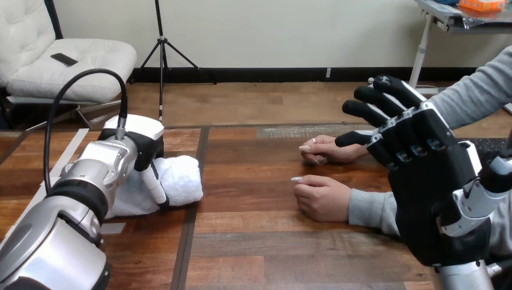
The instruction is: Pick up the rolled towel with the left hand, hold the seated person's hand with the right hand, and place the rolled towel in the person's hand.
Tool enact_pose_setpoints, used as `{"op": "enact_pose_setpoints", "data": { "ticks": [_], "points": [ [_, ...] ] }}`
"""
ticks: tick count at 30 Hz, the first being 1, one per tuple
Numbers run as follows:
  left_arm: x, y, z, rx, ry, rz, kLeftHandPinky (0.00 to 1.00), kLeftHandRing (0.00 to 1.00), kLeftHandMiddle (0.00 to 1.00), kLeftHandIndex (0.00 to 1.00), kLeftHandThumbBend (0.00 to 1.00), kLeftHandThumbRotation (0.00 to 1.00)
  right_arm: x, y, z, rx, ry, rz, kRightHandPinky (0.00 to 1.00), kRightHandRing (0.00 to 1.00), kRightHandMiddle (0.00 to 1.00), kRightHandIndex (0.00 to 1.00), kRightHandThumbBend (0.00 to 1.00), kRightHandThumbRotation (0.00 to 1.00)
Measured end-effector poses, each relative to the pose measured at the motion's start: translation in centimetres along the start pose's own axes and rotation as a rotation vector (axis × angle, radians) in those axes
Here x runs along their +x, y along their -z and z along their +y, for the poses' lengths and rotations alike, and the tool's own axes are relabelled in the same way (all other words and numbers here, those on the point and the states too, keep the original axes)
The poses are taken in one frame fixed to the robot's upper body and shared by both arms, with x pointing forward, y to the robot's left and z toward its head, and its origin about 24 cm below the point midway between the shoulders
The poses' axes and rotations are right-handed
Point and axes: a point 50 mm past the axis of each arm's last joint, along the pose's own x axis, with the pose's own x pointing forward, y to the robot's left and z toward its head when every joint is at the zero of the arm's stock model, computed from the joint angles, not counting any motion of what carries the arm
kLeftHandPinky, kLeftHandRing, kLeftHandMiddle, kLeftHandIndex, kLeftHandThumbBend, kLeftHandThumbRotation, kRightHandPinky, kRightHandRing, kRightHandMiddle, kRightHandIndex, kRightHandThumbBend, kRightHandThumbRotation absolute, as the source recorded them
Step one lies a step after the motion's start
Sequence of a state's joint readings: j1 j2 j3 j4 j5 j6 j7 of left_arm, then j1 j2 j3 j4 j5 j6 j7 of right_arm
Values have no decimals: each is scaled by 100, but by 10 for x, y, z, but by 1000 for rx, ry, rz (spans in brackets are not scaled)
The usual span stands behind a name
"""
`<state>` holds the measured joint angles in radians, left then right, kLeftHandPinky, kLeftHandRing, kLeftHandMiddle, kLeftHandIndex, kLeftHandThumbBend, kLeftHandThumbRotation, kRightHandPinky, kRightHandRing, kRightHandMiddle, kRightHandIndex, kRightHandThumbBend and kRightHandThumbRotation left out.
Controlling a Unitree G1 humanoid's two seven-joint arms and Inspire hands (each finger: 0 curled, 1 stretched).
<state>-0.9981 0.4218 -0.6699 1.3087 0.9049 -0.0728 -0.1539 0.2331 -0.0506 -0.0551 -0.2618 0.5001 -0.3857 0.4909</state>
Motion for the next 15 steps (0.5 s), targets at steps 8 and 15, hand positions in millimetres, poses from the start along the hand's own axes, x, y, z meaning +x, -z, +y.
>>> {"op": "enact_pose_setpoints", "data": {
  "ticks": [8,15],
  "points": [
    [0,1,0,-40,6,-1,61,82,85,82,98,36,1,-3,1,-2,-7,-14,58,77,79,78,94,100],
    [0,2,-1,-80,19,2,65,84,87,84,100,36,1,-3,1,-1,-7,-9,57,76,78,78,94,100]
  ]
}}
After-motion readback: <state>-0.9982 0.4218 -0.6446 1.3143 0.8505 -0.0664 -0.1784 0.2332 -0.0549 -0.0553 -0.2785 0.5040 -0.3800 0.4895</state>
